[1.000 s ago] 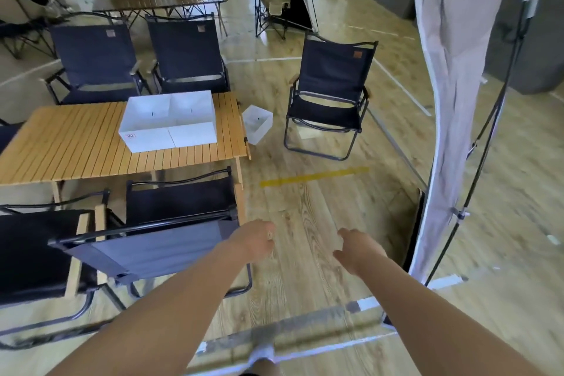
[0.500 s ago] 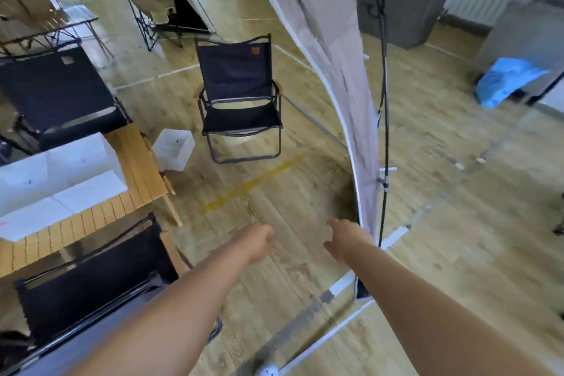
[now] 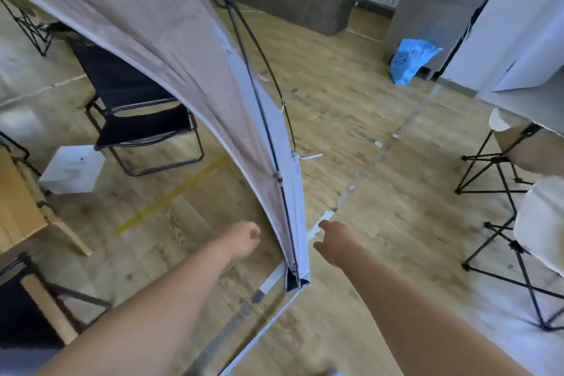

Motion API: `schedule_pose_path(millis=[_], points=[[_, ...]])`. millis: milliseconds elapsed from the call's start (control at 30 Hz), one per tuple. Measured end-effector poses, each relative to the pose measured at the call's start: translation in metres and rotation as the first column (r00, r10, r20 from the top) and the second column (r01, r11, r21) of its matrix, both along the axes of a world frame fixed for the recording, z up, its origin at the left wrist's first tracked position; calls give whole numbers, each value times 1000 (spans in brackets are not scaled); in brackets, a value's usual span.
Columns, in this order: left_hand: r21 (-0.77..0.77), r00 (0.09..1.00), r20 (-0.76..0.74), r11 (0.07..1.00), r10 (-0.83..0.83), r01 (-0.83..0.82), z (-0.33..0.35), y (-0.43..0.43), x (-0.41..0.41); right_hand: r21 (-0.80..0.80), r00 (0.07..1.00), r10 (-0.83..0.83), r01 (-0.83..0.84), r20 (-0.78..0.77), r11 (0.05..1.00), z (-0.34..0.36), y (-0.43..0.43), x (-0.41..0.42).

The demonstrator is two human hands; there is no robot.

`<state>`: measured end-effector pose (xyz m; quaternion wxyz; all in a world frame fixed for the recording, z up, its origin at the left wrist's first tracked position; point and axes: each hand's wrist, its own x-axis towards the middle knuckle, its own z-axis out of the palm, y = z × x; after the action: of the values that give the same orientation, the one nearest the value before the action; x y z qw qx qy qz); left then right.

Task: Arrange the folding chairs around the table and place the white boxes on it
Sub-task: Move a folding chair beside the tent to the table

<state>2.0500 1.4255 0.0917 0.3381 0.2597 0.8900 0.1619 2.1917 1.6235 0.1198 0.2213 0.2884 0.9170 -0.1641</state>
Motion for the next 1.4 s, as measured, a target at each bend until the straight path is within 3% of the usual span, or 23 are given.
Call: schedule_pose_path(millis=[233, 467, 700, 1000, 1167, 1400], points=[[30, 999, 49, 1000, -3, 1, -4, 111, 37, 13, 999, -38, 37, 30, 999, 3, 124, 34], [0, 997, 56, 999, 50, -50, -7, 192, -4, 2, 999, 5, -5, 40, 1000, -7, 206, 2], [6, 998, 32, 999, 50, -51, -14, 302, -96, 59, 993, 104, -108, 57, 992, -2, 318, -95], [74, 1000, 16, 997, 20, -21, 24, 454, -217, 59, 999, 40, -41, 18, 997, 36, 472, -227], [18, 1000, 25, 1000, 19, -19, 23, 521, -273, 34, 996, 82, -83, 19, 996, 26, 544, -286], [-29, 984, 24, 984, 177, -177, 6, 617, -366, 50, 970, 236, -239, 56, 970, 9, 677, -402]])
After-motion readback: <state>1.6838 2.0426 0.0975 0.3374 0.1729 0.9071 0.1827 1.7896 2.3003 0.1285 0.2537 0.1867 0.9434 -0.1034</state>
